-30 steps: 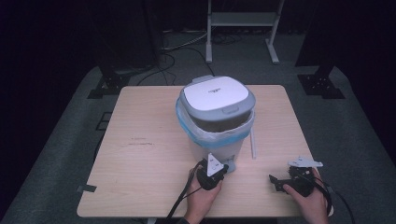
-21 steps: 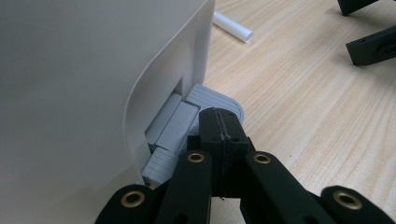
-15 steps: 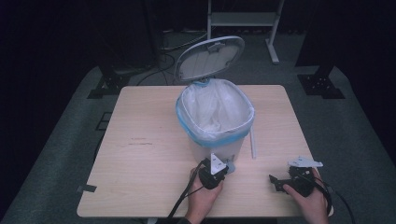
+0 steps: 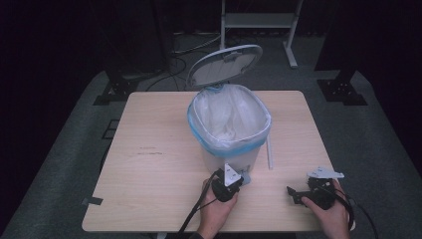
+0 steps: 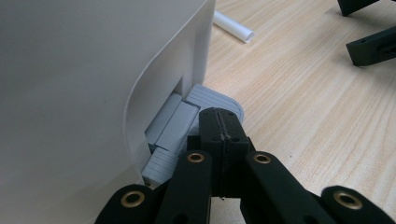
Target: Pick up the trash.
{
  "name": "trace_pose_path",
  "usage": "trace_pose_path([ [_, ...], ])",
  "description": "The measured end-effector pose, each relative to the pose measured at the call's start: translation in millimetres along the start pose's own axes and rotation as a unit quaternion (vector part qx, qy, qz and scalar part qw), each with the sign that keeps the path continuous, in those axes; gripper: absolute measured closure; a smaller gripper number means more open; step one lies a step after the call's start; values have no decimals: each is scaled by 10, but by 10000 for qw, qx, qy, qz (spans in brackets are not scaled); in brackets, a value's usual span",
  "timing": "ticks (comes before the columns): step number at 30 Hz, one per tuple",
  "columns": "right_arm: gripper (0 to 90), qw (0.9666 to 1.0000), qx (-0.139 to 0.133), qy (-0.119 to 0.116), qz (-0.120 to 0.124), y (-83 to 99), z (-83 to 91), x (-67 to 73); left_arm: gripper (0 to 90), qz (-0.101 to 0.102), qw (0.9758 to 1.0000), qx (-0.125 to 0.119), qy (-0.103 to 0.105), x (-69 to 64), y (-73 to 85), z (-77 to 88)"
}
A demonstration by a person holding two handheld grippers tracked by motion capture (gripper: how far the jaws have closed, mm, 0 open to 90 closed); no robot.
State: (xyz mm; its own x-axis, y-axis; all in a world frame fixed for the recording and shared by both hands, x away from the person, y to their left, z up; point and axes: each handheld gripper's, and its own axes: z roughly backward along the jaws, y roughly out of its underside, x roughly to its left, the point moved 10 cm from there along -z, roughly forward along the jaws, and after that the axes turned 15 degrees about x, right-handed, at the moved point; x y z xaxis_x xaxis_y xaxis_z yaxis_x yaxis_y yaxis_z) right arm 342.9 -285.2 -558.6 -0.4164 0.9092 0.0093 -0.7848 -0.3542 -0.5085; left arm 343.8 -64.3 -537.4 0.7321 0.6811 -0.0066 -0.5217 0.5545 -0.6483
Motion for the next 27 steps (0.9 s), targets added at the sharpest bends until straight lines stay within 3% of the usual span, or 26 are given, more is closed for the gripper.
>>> trace_pose_path([
  [2,38,10000,-5,-7,9,-6,1,-2,900,1,10000,0,3,0,0,0],
  [4,140,10000,-76,36,-55,-25,23,-20,900,0,10000,0,3,1,0,1],
  [10,136,10000,-58,9,-65,-40,51,-37,900,0,10000,4,1,1,1,1],
  [18,140,9995,-273,-64,-111,-156,164,-29,900,2,10000,-7,1,1,-1,0],
  [27,147,9989,-430,-146,-119,-386,185,59,900,0,10000,-10,-1,1,-1,0],
])
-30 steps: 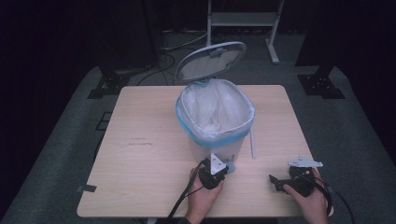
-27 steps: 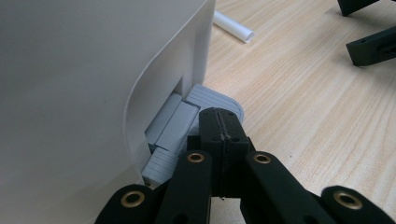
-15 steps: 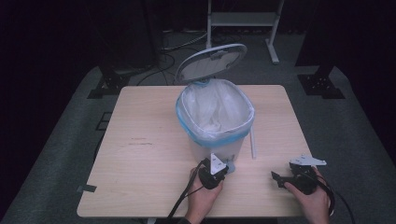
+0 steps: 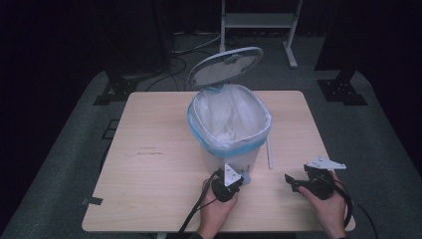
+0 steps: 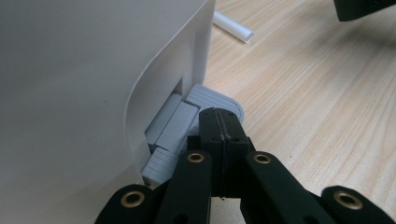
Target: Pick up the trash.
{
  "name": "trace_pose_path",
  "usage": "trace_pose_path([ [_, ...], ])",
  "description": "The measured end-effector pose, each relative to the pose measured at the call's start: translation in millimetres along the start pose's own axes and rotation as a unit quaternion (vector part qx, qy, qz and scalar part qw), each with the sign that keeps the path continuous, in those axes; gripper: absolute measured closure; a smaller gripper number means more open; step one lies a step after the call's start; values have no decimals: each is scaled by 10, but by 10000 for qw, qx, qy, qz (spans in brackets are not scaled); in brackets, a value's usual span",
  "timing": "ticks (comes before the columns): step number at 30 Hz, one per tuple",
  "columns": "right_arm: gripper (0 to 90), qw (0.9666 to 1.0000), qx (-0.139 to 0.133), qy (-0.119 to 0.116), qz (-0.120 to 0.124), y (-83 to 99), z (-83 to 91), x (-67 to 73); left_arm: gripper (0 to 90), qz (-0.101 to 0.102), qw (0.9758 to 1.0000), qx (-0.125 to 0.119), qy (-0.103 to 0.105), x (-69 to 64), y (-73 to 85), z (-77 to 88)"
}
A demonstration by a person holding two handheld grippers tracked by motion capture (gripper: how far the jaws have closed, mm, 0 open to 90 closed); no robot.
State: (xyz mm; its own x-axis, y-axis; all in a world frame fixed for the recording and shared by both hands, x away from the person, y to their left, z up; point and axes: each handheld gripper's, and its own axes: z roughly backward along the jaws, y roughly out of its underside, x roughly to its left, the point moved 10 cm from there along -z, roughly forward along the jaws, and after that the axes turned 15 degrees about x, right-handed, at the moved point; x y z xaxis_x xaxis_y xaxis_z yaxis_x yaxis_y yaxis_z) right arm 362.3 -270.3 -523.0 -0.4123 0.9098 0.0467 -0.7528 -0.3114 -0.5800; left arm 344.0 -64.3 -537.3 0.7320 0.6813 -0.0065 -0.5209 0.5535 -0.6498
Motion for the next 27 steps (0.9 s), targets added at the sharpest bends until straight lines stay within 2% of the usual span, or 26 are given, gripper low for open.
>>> trace_pose_path([
  [6,149,9999,-42,-113,-6,-140,-42,38,900,-1,10000,0,0,0,0,0],
  [8,188,9999,-47,-117,27,-184,-60,56,900,1,10000,0,0,0,0,0],
  [15,217,9998,-61,-136,93,-306,-148,101,900,5,10000,1,-2,0,0,0],
  [20,300,9996,-53,-257,71,-387,-257,136,900,12,10000,1,-4,-1,0,0],
  [27,388,9996,-36,-243,108,-503,-377,150,900,18,10000,1,-6,-1,0,0],
])
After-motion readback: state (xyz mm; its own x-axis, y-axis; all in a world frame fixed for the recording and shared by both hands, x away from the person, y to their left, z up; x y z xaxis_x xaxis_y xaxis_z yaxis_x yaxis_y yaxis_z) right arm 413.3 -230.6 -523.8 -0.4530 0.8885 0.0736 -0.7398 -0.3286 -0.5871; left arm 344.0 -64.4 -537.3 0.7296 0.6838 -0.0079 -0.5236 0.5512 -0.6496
